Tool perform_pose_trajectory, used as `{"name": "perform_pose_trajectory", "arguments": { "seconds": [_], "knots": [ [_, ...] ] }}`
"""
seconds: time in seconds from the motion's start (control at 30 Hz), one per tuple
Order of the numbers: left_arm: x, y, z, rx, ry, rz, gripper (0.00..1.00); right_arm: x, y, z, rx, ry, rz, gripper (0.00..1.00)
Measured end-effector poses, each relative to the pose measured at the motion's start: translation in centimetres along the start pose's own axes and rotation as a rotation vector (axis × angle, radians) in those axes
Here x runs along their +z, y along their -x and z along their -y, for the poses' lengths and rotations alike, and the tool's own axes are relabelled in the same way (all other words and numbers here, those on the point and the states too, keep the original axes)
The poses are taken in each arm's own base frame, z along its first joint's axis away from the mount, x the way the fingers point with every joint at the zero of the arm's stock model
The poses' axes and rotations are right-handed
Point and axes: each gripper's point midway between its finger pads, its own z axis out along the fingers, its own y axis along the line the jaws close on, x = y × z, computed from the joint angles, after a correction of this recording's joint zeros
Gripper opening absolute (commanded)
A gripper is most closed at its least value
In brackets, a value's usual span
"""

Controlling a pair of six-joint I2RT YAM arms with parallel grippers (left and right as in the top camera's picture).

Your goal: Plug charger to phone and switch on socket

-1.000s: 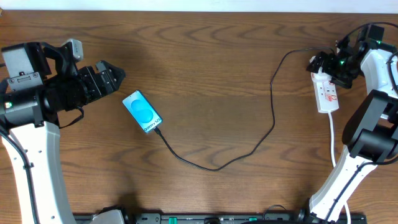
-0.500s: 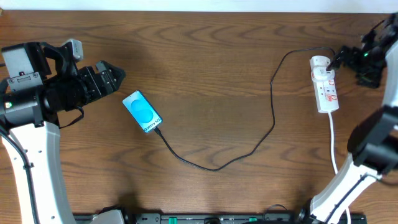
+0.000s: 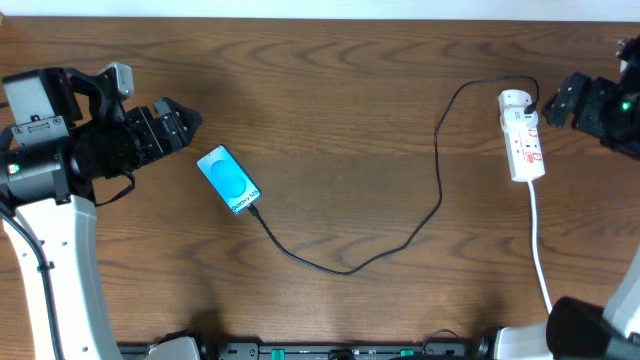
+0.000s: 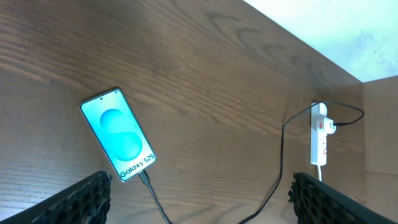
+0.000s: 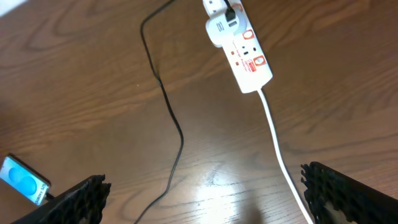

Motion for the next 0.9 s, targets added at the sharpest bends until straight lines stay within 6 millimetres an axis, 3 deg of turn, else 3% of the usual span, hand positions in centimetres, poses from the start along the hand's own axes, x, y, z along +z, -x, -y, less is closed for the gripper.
{"name": "perform_pose_trajectory", "arguments": {
  "seconds": [0.2,0.9],
  "knots": [
    [0.0,0.0,0.0,0.0,0.0,0.0,0.92,-1.7,-0.3,-0.2,-0.006,0.005,0.045,0.99],
    [0.0,0.0,0.0,0.0,0.0,0.0,0.92,-1.6,-0.3,-0.2,-0.006,0.005,0.045,0.99]
  ]
}}
